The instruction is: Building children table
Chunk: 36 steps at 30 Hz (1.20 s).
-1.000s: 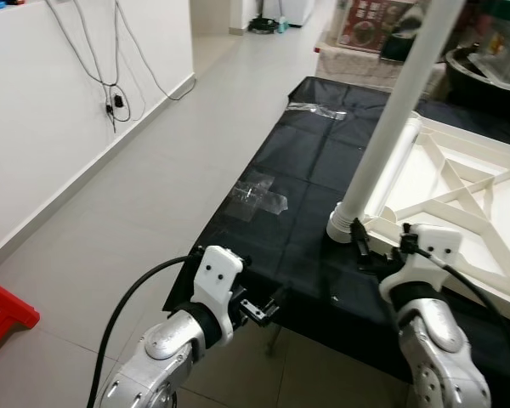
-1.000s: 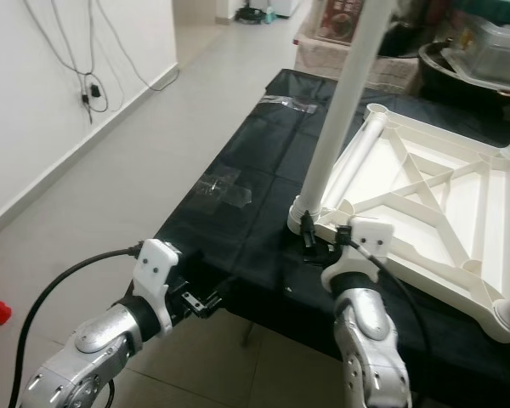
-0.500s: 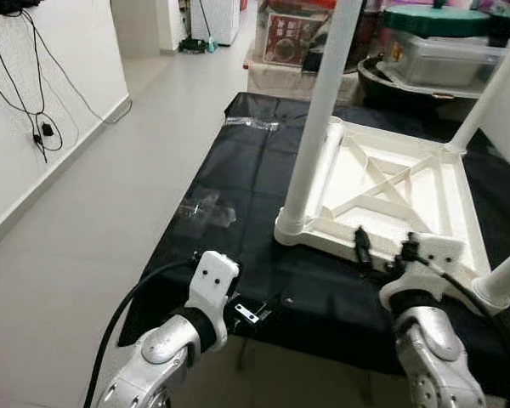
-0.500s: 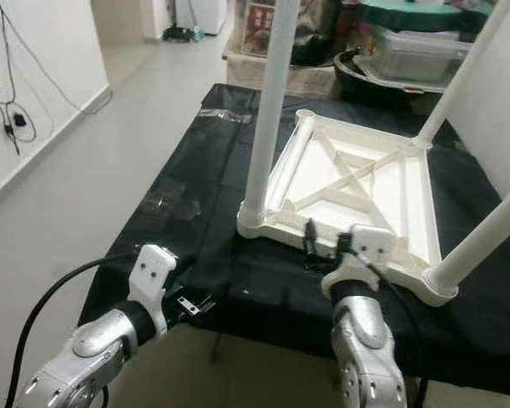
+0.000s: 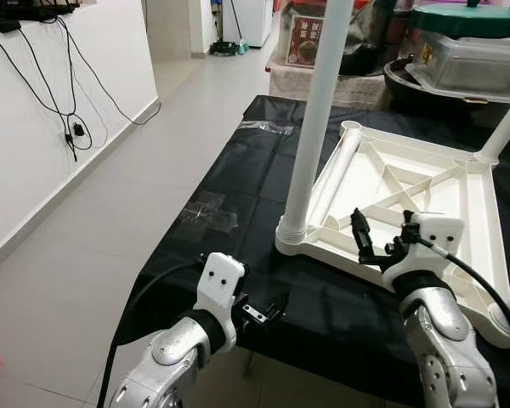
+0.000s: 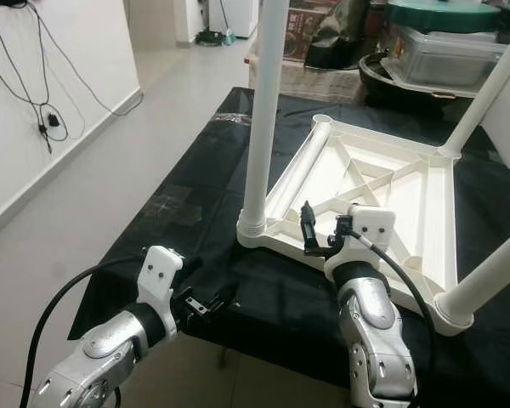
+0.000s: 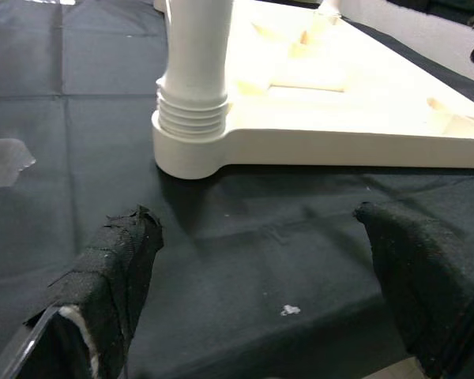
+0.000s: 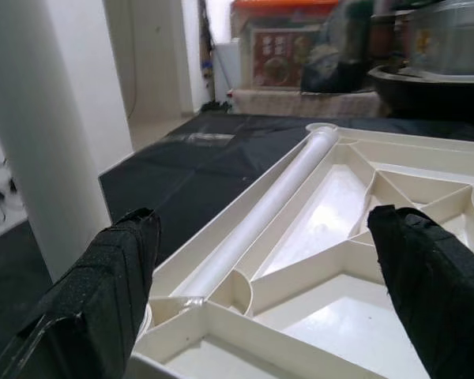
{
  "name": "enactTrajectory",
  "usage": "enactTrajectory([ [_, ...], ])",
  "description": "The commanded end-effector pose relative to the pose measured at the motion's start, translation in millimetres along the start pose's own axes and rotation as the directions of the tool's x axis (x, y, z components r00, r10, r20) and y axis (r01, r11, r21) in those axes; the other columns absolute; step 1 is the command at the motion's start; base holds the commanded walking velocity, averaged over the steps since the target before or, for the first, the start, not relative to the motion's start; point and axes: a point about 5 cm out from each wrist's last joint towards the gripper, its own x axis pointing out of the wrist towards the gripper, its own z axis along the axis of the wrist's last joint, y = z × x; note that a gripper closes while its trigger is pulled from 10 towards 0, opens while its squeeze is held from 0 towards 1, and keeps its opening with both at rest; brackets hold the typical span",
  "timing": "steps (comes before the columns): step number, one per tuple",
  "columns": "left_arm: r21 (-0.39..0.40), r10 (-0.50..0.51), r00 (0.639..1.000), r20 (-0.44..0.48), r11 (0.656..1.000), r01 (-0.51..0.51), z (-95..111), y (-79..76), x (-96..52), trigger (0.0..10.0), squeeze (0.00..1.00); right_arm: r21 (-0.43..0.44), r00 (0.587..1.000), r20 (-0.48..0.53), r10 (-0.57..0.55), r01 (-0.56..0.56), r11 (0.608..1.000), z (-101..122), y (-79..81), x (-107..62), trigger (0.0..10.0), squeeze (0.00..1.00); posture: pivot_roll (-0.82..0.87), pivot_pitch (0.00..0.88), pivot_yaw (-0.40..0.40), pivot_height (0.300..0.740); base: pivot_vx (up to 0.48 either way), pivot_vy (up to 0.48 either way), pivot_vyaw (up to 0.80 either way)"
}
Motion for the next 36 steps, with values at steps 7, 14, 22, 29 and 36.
enactTrajectory([
  [7,0.014,-0.012,1.000,-0.023,1.000,0.012,-3,-1.6,-1.8,10.0,0.00,0.001,0.999,-0.028,-0.026,0.026,1.000,-2,-9.7,4.7,10.0,0.00,0.08,0.075,-0.085,0.740,0.000,0.000,-0.74],
  [14,0.012,0.009,1.000,-0.023,1.000,-0.009,-5,0.1,-1.6,10.0,0.00,0.017,1.000,-0.016,-0.007,0.007,1.000,-3,-3.0,4.1,10.0,0.00,0.08,0.067,-0.082,0.740,0.205,-0.211,-0.23],
  [22,0.003,0.003,0.999,-0.034,1.000,-0.002,-6,-0.1,-1.7,10.0,0.00,0.021,1.000,-0.011,0.000,0.001,1.000,-1,-5.1,8.2,10.0,0.00,0.08,0.062,-0.085,0.740,0.068,0.000,0.00],
  [29,0.006,-0.005,0.999,-0.037,1.000,0.005,-7,-1.3,-2.2,10.0,0.00,0.012,0.999,-0.018,0.033,-0.033,0.999,3,-10.2,13.9,10.0,0.00,0.08,0.057,-0.088,0.740,0.000,0.000,0.00],
  [36,0.006,-0.010,0.999,-0.039,1.000,0.010,-7,-1.8,-2.3,10.0,0.00,-0.024,0.989,-0.117,0.090,-0.094,0.995,1,-28.7,24.2,10.0,0.00,0.08,0.057,-0.088,0.740,0.000,0.000,0.00],
])
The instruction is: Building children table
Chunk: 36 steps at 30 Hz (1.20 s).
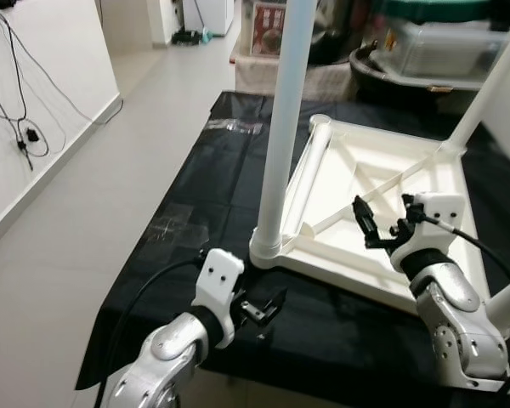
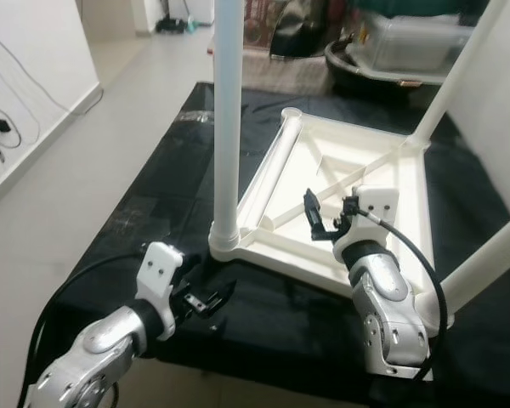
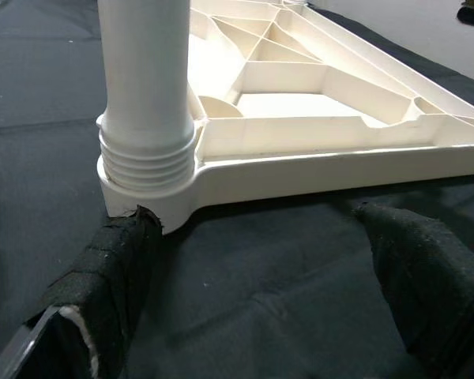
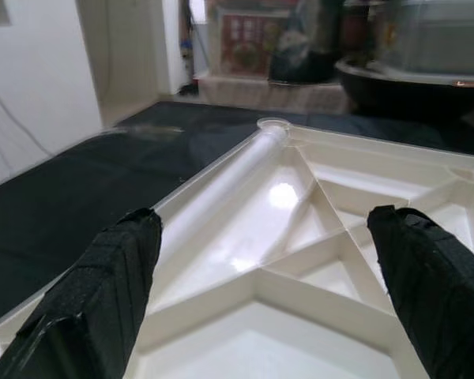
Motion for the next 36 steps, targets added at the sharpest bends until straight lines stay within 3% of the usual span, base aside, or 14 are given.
enactTrajectory([
  [1,0.000,-0.012,1.000,-0.016,1.000,0.012,-2,-2.3,-1.1,10.0,0.00,0.006,0.991,-0.121,0.056,-0.056,0.998,-11,-11.3,4.5,10.0,0.00,0.09,0.070,-0.089,0.740,0.000,0.000,0.00],
  [6,-0.012,-0.031,0.999,-0.011,0.999,0.031,-1,-4.2,-2.5,10.0,0.00,0.027,0.940,-0.297,0.167,-0.166,0.986,-23,-25.5,9.1,10.0,0.00,0.08,0.077,-0.088,0.740,0.000,0.000,0.00],
  [11,-0.019,-0.044,0.999,-0.007,0.999,0.044,0,-5.2,-3.1,10.0,0.00,0.041,0.915,-0.343,0.214,-0.213,0.976,-26,-27.5,10.8,10.0,0.00,0.08,0.077,-0.088,0.740,0.000,0.000,0.00],
  [12,-0.035,-0.081,0.997,0.001,0.996,0.081,2,-8.9,-5.8,10.0,0.00,0.039,0.870,-0.365,0.332,-0.342,0.939,-23,-18.7,15.9,10.0,0.00,0.09,0.097,-0.093,0.740,0.000,0.000,0.00],
  [13,-0.035,-0.081,0.997,0.001,0.996,0.081,2,-8.9,-5.8,10.0,0.00,0.039,0.870,-0.365,0.332,-0.342,0.939,-23,-18.7,15.9,10.0,0.00,0.09,0.097,-0.093,0.740,0.000,0.000,0.00],
  [14,-0.051,-0.123,0.992,0.005,0.991,0.123,4,-13.4,-9.8,10.0,0.00,0.057,0.809,-0.383,0.446,-0.461,0.885,-20,-8.5,19.7,10.0,0.00,0.09,0.106,-0.096,0.740,0.000,0.000,0.00],
  [15,-0.051,-0.123,0.992,0.005,0.991,0.123,4,-13.4,-9.8,10.0,0.00,0.057,0.809,-0.383,0.446,-0.461,0.885,-20,-8.5,19.7,10.0,0.00,0.09,0.106,-0.096,0.740,0.000,0.000,0.00],
  [16,-0.064,-0.163,0.987,0.007,0.985,0.163,5,-17.8,-14.1,10.0,0.00,0.068,0.741,-0.400,0.540,-0.563,0.823,-17,0.5,22.9,10.0,0.00,0.10,0.110,-0.098,0.740,0.000,0.000,0.00],
  [17,-0.064,-0.163,0.987,0.007,0.985,0.163,5,-17.8,-14.1,10.0,0.00,0.068,0.741,-0.400,0.540,-0.563,0.823,-17,0.5,22.9,10.0,0.00,0.10,0.110,-0.098,0.740,0.000,0.000,0.00],
  [19,-0.075,-0.198,0.980,0.002,0.977,0.197,5,-23.3,-21.2,10.0,0.00,0.099,0.637,-0.420,0.646,-0.675,0.731,-15,13.5,27.5,10.0,0.00,0.10,0.127,-0.109,0.740,0.000,0.000,0.00],
  [21,-0.075,-0.198,0.980,0.002,0.977,0.197,5,-23.3,-21.2,10.0,0.00,0.099,0.637,-0.420,0.646,-0.675,0.731,-15,13.5,27.5,10.0,0.00,0.10,0.127,-0.109,0.740,0.000,0.000,0.00],
  [26,-0.078,-0.195,0.981,-0.001,0.978,0.195,4,-25.2,-23.8,10.0,0.00,0.115,0.569,-0.444,0.692,-0.730,0.674,-16,21.8,29.7,10.0,0.00,0.10,0.139,-0.116,0.740,0.000,0.000,0.00],
  [27,-0.081,-0.192,0.981,-0.001,0.978,0.191,4,-26.2,-24.4,10.0,0.00,0.108,0.528,-0.495,0.689,-0.750,0.653,-21,23.7,30.1,10.0,0.00,0.10,0.144,-0.122,0.740,0.000,0.000,0.00],
  [36,-0.090,-0.192,0.981,-0.006,0.977,0.191,4,-28.2,-28.2,10.0,0.00,0.066,0.446,-0.666,0.599,-0.764,0.642,-41,14.0,32.4,10.0,0.00,0.09,0.144,-0.128,0.740,0.000,0.000,0.00],
])
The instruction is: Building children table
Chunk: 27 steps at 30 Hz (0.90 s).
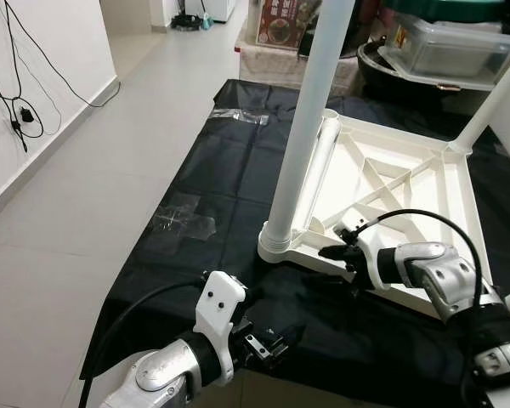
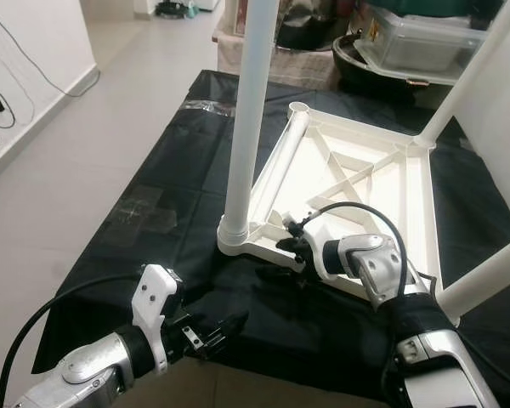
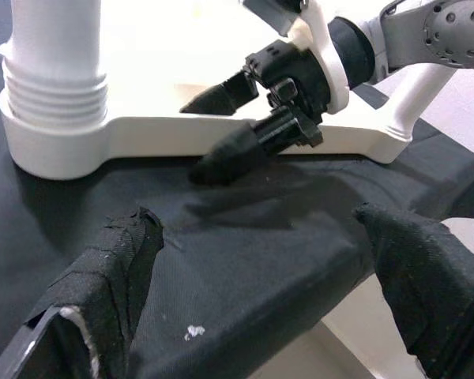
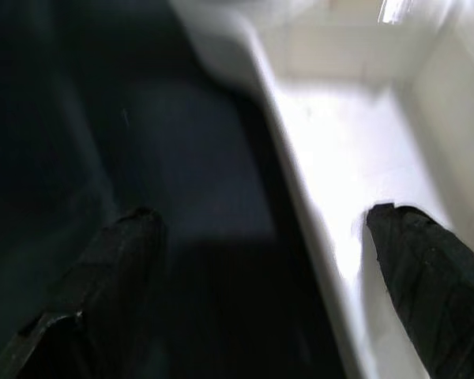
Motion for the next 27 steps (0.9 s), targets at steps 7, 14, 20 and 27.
enactTrajectory([
  [7,-0.007,-0.010,1.000,-0.012,1.000,0.010,-1,-4.2,-3.1,10.0,0.00,-0.140,0.987,-0.163,0.012,-0.035,0.990,-10,-4.5,-2.6,0.0,0.00,0.09,0.135,-0.133,0.740,0.000,0.000,0.00],
  [14,-0.009,-0.008,1.000,-0.014,1.000,0.008,-1,-5.4,-2.3,10.0,0.00,-0.236,0.966,-0.255,0.051,-0.114,0.965,-14,-5.0,-6.9,0.0,0.00,0.09,0.121,-0.138,0.740,0.000,0.000,0.00],
  [20,-0.011,-0.009,1.000,-0.016,1.000,0.009,-1,-5.9,-0.9,10.0,0.00,-0.301,0.944,-0.318,0.084,-0.185,0.935,-19,-3.7,-10.8,0.0,0.00,0.09,0.123,-0.139,0.740,0.000,0.000,0.00],
  [27,-0.009,-0.009,1.000,-0.018,1.000,0.009,-1,-5.7,0.3,10.0,0.00,-0.384,0.918,-0.391,0.072,-0.233,0.893,-22,-8.3,-18.7,0.0,0.00,0.09,0.123,-0.137,0.740,0.000,0.000,0.00],
])
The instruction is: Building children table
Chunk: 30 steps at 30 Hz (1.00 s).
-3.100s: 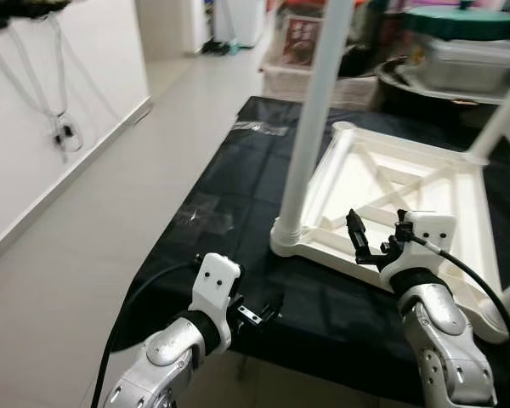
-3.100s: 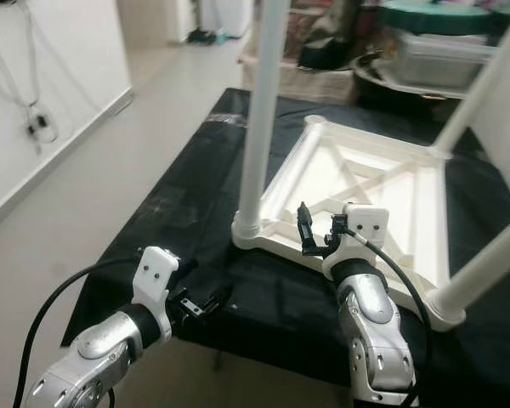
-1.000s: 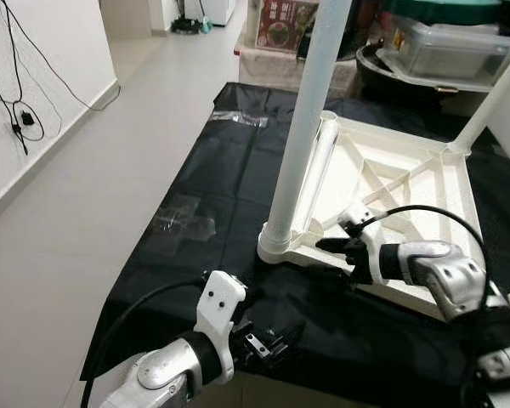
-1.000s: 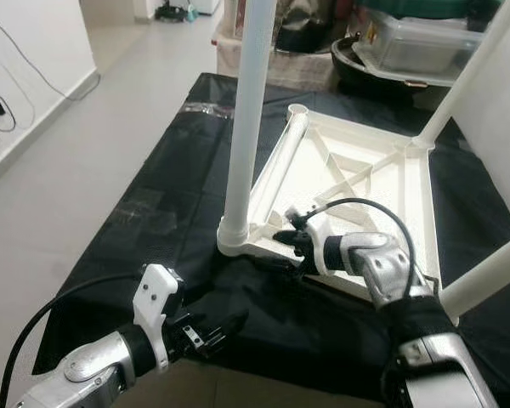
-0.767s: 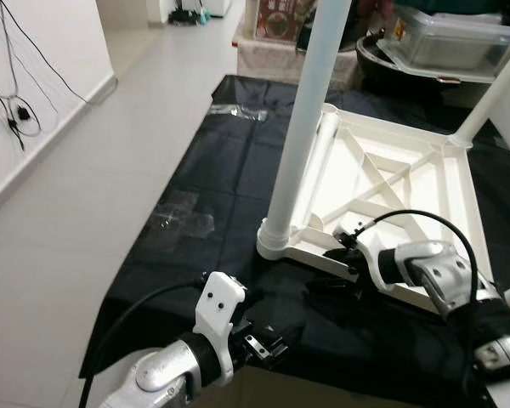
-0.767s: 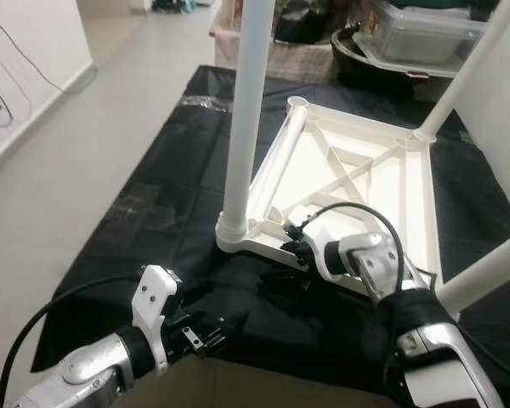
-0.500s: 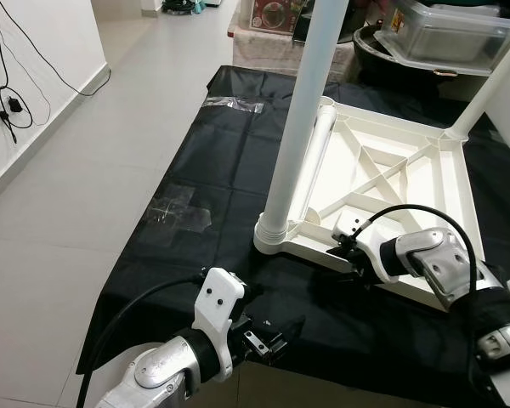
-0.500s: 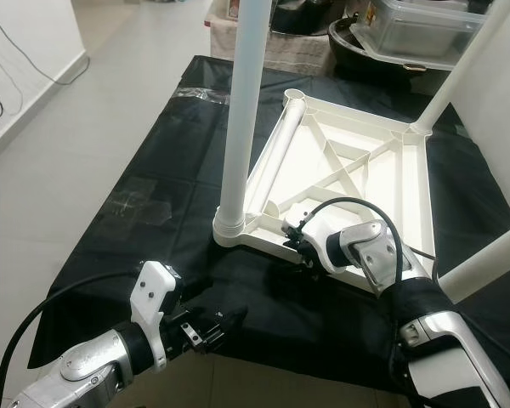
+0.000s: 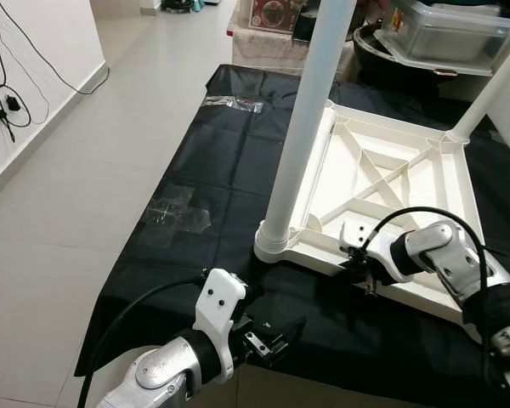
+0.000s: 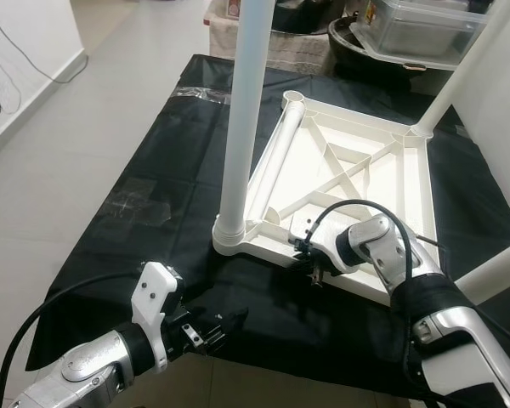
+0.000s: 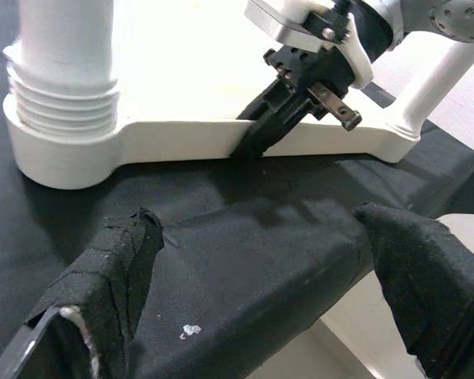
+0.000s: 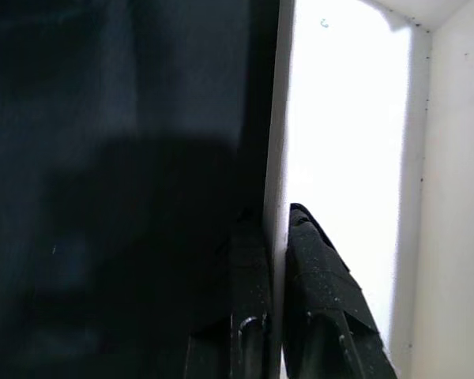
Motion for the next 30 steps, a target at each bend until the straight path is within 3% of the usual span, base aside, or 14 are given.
enactTrajectory([
  [1,-0.012,-0.011,1.000,-0.009,1.000,0.011,-1,-3.5,0.8,10.0,0.00,-0.028,0.991,-0.109,0.083,-0.087,0.996,-15,9.8,7.1,0.0,0.00,0.09,0.123,-0.137,0.740,0.000,0.000,0.00],
  [8,-0.013,-0.008,1.000,-0.008,1.000,0.008,0,-3.0,1.7,10.0,0.00,-0.087,0.972,-0.220,0.088,-0.109,0.990,-27,6.2,-2.2,0.0,0.00,0.09,0.126,-0.139,0.740,0.000,0.000,0.00],
  [17,-0.013,-0.004,1.000,-0.013,1.000,0.004,0,-1.2,2.1,10.0,0.00,-0.121,0.940,-0.279,0.196,-0.237,0.964,-35,15.6,-7.9,0.0,0.00,0.09,0.131,-0.132,0.740,0.000,0.000,0.00],
  [20,-0.012,-0.003,1.000,-0.014,1.000,0.003,0,-0.7,2.2,10.0,0.00,-0.125,0.943,-0.273,0.189,-0.229,0.965,-35,15.1,-6.2,0.0,0.00,0.09,0.131,-0.132,0.740,0.000,0.000,0.00],
  [21,-0.011,-0.003,1.000,-0.015,1.000,0.003,0,-0.3,2.2,10.0,0.00,-0.128,0.945,-0.272,0.180,-0.221,0.967,-34,14.3,-5.7,9.0,0.00,0.09,0.131,-0.130,0.740,0.000,0.000,0.00],
  [22,-0.011,-0.003,1.000,-0.015,1.000,0.003,0,-0.1,2.2,10.0,0.00,-0.130,0.946,-0.273,0.174,-0.215,0.968,-34,13.8,-5.4,9.0,0.00,0.09,0.133,-0.128,0.740,0.000,0.000,0.00],
  [23,-0.011,-0.003,1.000,-0.016,1.000,0.003,0,0.2,2.3,10.0,0.00,-0.124,0.951,-0.260,0.169,-0.206,0.971,-33,13.0,-4.9,10.0,1.00,0.09,0.133,-0.128,0.740,0.000,0.000,0.00],
  [28,-0.012,0.000,1.000,-0.018,1.000,0.000,-1,1.4,2.8,10.0,0.00,-0.123,0.967,-0.206,0.152,-0.180,0.976,-27,11.1,-6.0,10.0,1.00,0.09,0.130,-0.125,0.740,0.000,0.000,0.00],
  [29,-0.012,0.001,1.000,-0.019,1.000,-0.001,-1,2.3,3.2,10.0,0.00,-0.128,0.976,-0.177,0.126,-0.150,0.980,-24,8.5,-10.7,10.0,0.87,0.09,0.128,-0.125,0.740,0.000,0.000,0.00],
  [30,-0.012,0.001,1.000,-0.019,1.000,-0.001,-1,2.3,3.2,10.0,0.00,-0.128,0.976,-0.177,0.126,-0.150,0.980,-24,8.5,-10.7,10.0,0.87,0.09,0.128,-0.125,0.740,0.000,0.000,0.00],
])
